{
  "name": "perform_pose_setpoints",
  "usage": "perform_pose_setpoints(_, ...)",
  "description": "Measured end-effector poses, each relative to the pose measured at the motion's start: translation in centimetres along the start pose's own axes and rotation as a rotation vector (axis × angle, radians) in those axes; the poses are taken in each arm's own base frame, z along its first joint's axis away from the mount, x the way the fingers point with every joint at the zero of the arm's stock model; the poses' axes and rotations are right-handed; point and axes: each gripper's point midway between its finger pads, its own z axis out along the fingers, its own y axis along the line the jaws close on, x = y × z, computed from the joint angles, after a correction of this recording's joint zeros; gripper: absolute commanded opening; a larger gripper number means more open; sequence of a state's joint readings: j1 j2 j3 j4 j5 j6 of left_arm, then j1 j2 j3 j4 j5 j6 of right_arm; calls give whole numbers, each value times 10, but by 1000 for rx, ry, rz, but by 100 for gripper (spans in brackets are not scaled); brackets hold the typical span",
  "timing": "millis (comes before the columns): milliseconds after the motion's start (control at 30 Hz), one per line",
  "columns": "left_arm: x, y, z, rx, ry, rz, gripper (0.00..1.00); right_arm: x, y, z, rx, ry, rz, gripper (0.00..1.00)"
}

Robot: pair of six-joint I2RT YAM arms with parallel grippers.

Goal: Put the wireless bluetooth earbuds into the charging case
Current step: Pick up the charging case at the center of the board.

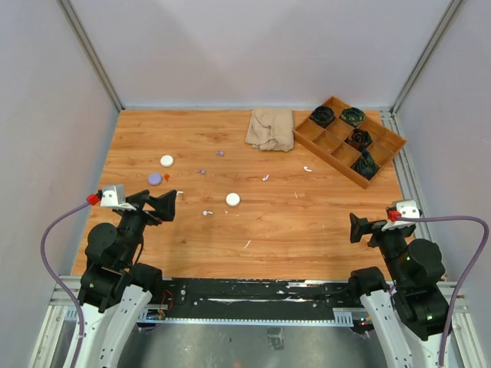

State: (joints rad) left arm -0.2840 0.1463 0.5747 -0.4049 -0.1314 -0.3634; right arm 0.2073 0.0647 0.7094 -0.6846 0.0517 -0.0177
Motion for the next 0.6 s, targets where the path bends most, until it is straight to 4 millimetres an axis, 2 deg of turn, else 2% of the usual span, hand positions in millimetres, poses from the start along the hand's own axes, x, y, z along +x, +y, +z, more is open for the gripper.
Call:
perform_pose_setpoints(400, 3, -6, 3, 32, 20, 9, 99, 1, 0, 1, -1, -1, 0, 98)
perform_pose_setpoints(600, 25, -11, 24, 32, 145, -14, 99, 1, 2, 1, -13, -2, -1, 99)
